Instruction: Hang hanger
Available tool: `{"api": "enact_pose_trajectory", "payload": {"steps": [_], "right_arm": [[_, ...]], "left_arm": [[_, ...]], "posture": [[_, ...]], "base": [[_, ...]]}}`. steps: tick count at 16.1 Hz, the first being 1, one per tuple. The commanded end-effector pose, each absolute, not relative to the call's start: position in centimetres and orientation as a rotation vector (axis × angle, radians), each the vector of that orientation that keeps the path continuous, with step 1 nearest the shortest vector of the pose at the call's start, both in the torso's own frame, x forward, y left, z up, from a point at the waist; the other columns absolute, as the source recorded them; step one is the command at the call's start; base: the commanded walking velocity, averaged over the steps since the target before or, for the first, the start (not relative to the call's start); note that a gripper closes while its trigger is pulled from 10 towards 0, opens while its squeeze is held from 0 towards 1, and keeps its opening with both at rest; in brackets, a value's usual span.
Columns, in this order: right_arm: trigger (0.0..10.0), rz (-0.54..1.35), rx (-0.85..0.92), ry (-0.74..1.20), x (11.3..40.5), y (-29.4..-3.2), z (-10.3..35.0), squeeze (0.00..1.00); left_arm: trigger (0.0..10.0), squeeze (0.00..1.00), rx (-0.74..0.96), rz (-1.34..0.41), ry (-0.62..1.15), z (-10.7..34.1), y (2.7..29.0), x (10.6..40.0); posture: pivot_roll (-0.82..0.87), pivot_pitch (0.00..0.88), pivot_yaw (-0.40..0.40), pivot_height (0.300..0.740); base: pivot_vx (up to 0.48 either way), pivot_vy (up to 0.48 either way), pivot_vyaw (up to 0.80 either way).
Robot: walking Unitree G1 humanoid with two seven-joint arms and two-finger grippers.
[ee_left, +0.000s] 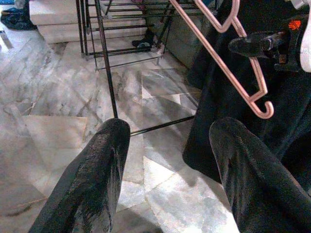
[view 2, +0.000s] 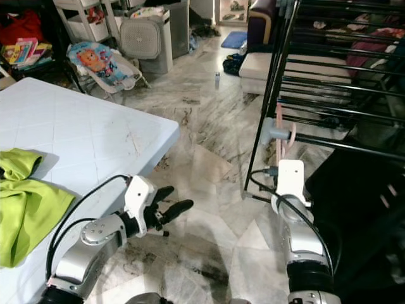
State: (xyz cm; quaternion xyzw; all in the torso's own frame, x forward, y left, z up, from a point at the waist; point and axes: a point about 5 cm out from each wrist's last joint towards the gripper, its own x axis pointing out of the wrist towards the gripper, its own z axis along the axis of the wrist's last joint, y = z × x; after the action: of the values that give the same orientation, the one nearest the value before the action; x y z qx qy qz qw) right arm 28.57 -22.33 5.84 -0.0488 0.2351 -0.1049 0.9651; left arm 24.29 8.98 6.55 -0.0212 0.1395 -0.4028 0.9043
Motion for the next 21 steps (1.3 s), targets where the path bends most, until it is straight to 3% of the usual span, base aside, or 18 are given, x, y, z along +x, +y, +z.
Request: {"api": "enact_pose_trajectory", "payload": {"steps": [1, 6, 10, 16, 17, 18, 21], "right_arm": [[10.0, -0.233, -0.084, 0.456, 29.0, -22.4, 6.3, 0.00], [10.0, -0.222, -0.045, 0.495, 30.5, -21.7, 6.4, 0.00], [10.0, -0.142, -0.075, 0.564, 32.7, -19.7, 5.8, 0.00], [10.0, -0.132, -0.080, 0.684, 31.2, -19.9, 3.2, 0.00], [10.0, -0.142, -0.074, 0.687, 31.0, -19.9, 3.1, 0.18], [10.0, -0.165, -0.043, 0.675, 30.9, -19.7, 2.9, 1.00], [10.0, -0.207, -0.006, 0.623, 30.7, -19.0, 3.0, 1.00]], "left_arm": [[10.0, 0.00, -0.030, -0.830, 0.297, 6.5, 9.0, 24.3], [10.0, 0.00, -0.044, -0.826, 0.299, 6.6, 9.0, 24.1], [10.0, 0.00, -0.059, -0.816, 0.319, 6.2, 8.7, 22.9], [10.0, 0.00, -0.071, -0.724, 0.317, 6.2, 9.4, 23.1], [10.0, 0.00, -0.068, -0.718, 0.320, 6.2, 9.4, 23.1], [10.0, 0.00, -0.048, -0.727, 0.330, 6.1, 9.5, 23.1], [10.0, 0.00, -0.044, -0.724, 0.329, 6.4, 10.2, 23.0]], "posture": [[-0.05, 0.000, 0.049, 0.740], [-0.04, 0.000, 0.033, 0.740], [-0.02, 0.000, 0.002, 0.740], [0.03, 0.000, -0.059, 0.740], [0.03, 0.000, -0.058, 0.740], [0.04, 0.000, -0.046, 0.740], [0.02, 0.000, -0.010, 0.740]], "base": [[0.000, 0.000, 0.00], [0.000, 0.000, 0.00], [0.000, 0.000, 0.00], [0.000, 0.000, 0.00], [0.000, 0.000, 0.00], [0.000, 0.000, 0.00], [0.000, 0.000, 0.00]]}}
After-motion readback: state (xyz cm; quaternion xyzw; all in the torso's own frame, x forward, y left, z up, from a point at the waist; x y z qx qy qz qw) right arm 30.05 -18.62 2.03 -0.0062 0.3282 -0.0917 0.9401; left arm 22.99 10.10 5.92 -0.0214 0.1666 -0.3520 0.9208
